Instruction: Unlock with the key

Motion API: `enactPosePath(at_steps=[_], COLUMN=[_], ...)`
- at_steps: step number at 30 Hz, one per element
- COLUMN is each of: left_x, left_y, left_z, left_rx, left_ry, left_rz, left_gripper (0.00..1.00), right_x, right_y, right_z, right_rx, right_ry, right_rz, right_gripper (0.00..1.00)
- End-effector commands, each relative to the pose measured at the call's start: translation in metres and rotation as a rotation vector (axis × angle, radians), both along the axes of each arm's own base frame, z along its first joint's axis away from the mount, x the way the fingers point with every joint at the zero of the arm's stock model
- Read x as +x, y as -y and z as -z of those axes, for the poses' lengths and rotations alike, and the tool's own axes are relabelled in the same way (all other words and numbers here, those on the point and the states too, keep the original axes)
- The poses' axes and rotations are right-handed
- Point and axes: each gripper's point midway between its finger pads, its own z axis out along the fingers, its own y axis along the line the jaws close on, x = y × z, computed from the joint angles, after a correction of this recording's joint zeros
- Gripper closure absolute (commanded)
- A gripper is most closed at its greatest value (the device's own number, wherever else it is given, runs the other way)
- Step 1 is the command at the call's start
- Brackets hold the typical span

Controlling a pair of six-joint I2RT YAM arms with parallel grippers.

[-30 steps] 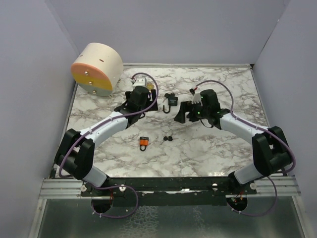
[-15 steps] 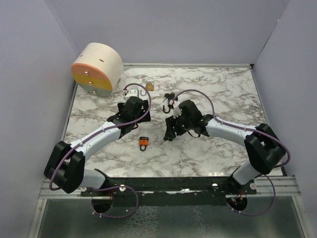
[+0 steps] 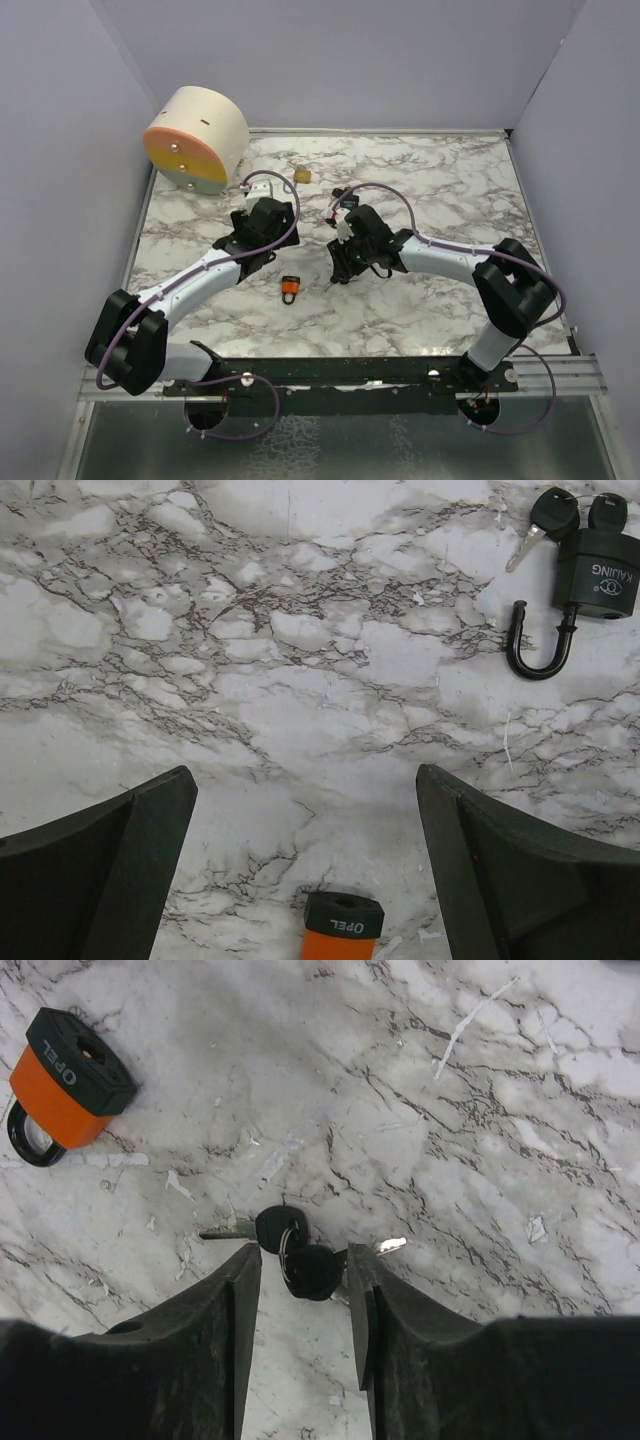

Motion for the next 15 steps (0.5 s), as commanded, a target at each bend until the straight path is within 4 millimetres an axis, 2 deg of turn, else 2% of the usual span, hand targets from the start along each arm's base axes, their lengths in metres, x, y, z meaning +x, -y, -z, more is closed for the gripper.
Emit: enactPosePath(at_steps=[1, 8, 15], left_x=[-0.002, -0.002, -0.001], left_y=[-0.008, -0.009, -0.009], left_z=[-0.001, 0.000, 0.001], left_rx=[0.003, 0.004, 0.004], left_ry=[0.012, 0.012, 0.011], left_rz=[-0.038, -0.040, -0.039], left_gripper=[0.06, 0.06, 0.06], right_x=[0.007, -0.001, -0.007], right_y=[-0.010, -0.015, -0.011], right_z=[-0.002, 0.004, 0.013], right_rx=[-0.025, -0.053, -0.089], right_ry=[0.038, 0.017, 0.001], right_rz=[-0.032, -0.055, -0.052], right_gripper=[0.62, 0.63, 0.65])
